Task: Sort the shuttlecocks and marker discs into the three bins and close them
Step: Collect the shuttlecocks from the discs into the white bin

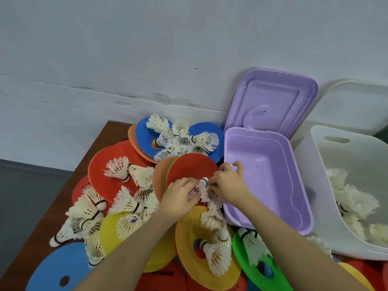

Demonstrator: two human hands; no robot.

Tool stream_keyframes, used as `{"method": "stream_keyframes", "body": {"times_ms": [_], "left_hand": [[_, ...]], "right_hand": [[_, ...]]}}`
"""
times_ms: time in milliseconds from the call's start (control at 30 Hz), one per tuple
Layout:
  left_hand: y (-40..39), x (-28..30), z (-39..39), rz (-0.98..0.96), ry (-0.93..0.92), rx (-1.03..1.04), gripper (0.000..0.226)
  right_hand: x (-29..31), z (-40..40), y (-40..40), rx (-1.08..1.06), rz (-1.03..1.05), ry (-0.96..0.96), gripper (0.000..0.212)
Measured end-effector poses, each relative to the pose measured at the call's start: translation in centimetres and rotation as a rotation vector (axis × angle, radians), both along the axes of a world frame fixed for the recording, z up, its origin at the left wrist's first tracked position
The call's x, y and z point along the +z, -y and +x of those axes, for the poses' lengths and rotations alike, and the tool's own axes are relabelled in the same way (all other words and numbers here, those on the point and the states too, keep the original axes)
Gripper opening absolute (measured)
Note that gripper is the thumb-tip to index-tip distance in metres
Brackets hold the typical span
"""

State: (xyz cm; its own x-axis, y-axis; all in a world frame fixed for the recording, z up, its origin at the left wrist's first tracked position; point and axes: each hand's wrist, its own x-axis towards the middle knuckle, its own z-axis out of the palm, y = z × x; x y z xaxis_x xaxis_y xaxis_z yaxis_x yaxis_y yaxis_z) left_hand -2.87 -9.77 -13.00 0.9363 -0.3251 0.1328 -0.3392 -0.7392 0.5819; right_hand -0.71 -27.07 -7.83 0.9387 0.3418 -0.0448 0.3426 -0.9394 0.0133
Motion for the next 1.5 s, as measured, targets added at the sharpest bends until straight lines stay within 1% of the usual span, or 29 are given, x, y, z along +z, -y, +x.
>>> {"method": "stream_keyframes", "body": {"times_ms": [67, 167, 233, 300, 367, 500, 600, 733, 833, 900, 1000, 1100, 1167, 1233, 1400, 1500], "left_hand": [[-0.4, 0.8, 0.0, -0.05, 0.059, 0.034, 0.042], [-0.9, 2.6, 0.3, -0.102, 0.142, 0.055, 0.046], [-0.8, 4.4, 0.4, -0.119, 0.202, 0.051, 0.046], [-0.2, 6.4, 0.6, -0.098, 0.3, 0.045, 0.041], [1.1, 8.6, 0.7, -0.097, 0.38, 0.03, 0.036], [5.4, 12.3, 1.2, -0.186, 0.475, -0.025, 0.038], [10.0, 14.2, 1.6, -0.225, 0.534, -0.05, 0.036], [17.5, 15.9, 1.6, -0.263, 0.584, -0.099, 0.033], [23.2, 16.1, 1.4, -0.266, 0.553, -0.137, 0.036], [26.7, 15.5, 1.2, -0.231, 0.517, -0.154, 0.039], [31.2, 14.8, 1.0, -0.178, 0.479, -0.191, 0.039], [34.2, 14.7, 1.4, -0.083, 0.449, -0.196, 0.045], [35.3, 14.9, 1.4, 0.037, 0.377, -0.186, 0.06], [35.4, 14.9, 1.3, 0.117, 0.328, -0.165, 0.066], [32.5, 15.1, 0.6, 0.163, 0.387, -0.124, 0.063], [29.1, 15.6, 0.6, 0.187, 0.439, -0.085, 0.05]], "right_hand": [[-0.3, -0.2, 0.1, 0.024, 0.11, 0.112, 0.018], [-0.3, -0.8, 0.6, 0.039, 0.349, 0.277, 0.023], [0.5, -1.2, 0.9, 0.056, 0.46, 0.307, 0.018], [1.9, -1.5, 1.6, 0.056, 0.538, 0.344, 0.013], [3.6, -1.7, 3.1, 0.03, 0.617, 0.391, 0.012], [6.8, -2.5, 7.5, -0.08, 0.771, 0.471, 0.013], [8.6, -3.3, 12.0, -0.109, 0.855, 0.509, 0.012], [10.7, -4.4, 19.3, -0.164, 0.797, 0.62, 0.011], [11.3, -5.5, 25.1, -0.244, 0.742, 0.669, 0.008], [11.0, -6.3, 28.7, -0.305, 0.666, 0.661, 0.004], [10.2, -7.0, 32.7, -0.386, 0.527, 0.651, 0.006], [9.8, -7.1, 35.2, -0.418, 0.478, 0.63, 0.006], [9.7, -6.9, 36.3, -0.448, 0.46, 0.588, 0.011], [9.5, -6.8, 36.7, -0.449, 0.456, 0.54, 0.019], [9.4, -5.8, 34.5, -0.309, 0.476, 0.468, 0.023], [9.6, -4.4, 31.6, -0.219, 0.506, 0.453, 0.019]]}}
